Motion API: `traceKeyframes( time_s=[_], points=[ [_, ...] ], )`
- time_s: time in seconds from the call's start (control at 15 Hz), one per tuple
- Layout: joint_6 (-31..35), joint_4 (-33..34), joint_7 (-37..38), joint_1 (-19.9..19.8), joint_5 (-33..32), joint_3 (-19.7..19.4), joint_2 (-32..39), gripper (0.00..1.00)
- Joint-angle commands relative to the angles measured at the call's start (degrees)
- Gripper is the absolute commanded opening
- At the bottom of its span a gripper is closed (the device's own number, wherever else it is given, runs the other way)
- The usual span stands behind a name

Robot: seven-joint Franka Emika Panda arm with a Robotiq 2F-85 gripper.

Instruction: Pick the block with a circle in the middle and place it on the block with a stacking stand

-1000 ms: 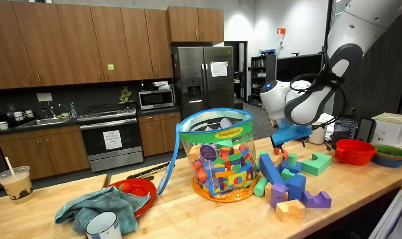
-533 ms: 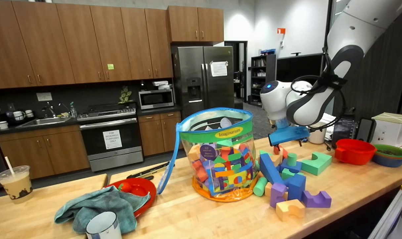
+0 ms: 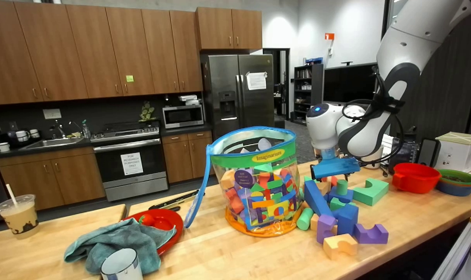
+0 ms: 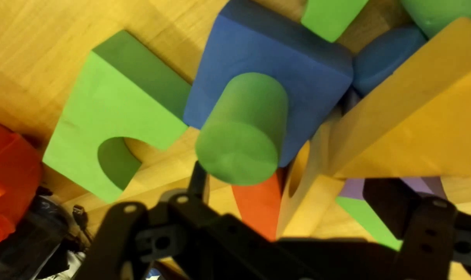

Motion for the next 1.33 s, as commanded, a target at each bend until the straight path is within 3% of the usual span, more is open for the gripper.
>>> traceKeyframes(
  time_s=[0.0,0.33,0.53,0.67,0.87,1.27],
  points=[
    [3.5,0.4,3.6,0.8,-5.2,-1.9,2.6,1.0],
    [3.9,1.4,4.3,0.8,-9.9,-3.4,3.5,1.0],
    [3.1,2.2,-0.9,0.6,-6.9,-4.0,3.7,1.0],
    [3.0,2.7,-5.2,0.5,-4.0,-4.3,3.7,0.94],
    [3.1,3.6,-9.3,0.6,-1.2,-4.8,3.9,1.0],
    [3.2,3.9,-10.4,1.2,-0.3,-5.0,3.9,1.0]
  ],
)
